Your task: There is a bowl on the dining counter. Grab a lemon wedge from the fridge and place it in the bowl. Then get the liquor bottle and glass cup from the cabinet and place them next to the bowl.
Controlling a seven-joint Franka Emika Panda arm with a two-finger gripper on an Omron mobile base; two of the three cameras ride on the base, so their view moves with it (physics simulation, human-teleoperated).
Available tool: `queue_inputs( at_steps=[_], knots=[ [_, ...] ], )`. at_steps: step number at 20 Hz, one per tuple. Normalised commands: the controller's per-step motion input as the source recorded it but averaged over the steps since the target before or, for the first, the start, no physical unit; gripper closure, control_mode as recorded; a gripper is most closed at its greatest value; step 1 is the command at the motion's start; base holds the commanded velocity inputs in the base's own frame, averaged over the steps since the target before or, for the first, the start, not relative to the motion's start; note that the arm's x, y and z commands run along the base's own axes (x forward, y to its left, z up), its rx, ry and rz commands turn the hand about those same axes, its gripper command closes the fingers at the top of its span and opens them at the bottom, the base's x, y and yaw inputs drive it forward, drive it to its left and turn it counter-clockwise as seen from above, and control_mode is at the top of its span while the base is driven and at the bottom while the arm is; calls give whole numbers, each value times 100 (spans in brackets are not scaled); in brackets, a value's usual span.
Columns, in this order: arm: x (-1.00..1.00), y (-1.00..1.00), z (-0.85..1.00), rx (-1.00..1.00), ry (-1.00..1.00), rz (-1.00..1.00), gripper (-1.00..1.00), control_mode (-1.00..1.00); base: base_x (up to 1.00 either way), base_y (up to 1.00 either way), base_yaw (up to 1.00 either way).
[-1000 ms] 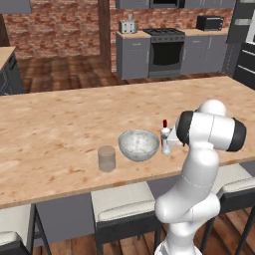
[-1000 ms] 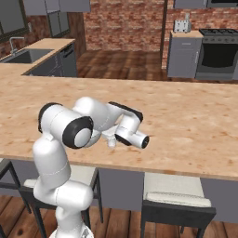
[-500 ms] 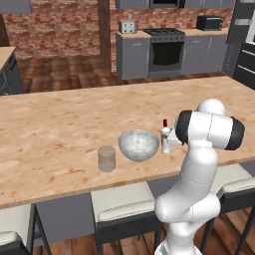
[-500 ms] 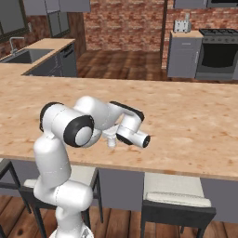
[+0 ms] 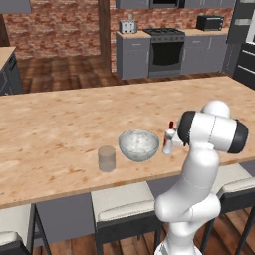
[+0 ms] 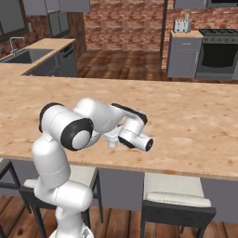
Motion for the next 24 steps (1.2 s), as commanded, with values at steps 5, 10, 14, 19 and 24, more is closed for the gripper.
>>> queue_inputs(
  at_steps=[5,10,14,19,24],
  knots=[
    [-40,-31,0,0,-11,0,-100,-100,0,0,0],
    [-37,-19,7,2,-15,0,-100,-100,0,0,0],
    [-23,-5,49,7,-21,0,-100,-100,0,0,0],
    [-15,-7,89,11,-27,0,-100,-100,0,0,0],
    [-14,-7,100,11,-23,0,-100,-100,0,0,0]
  ],
)
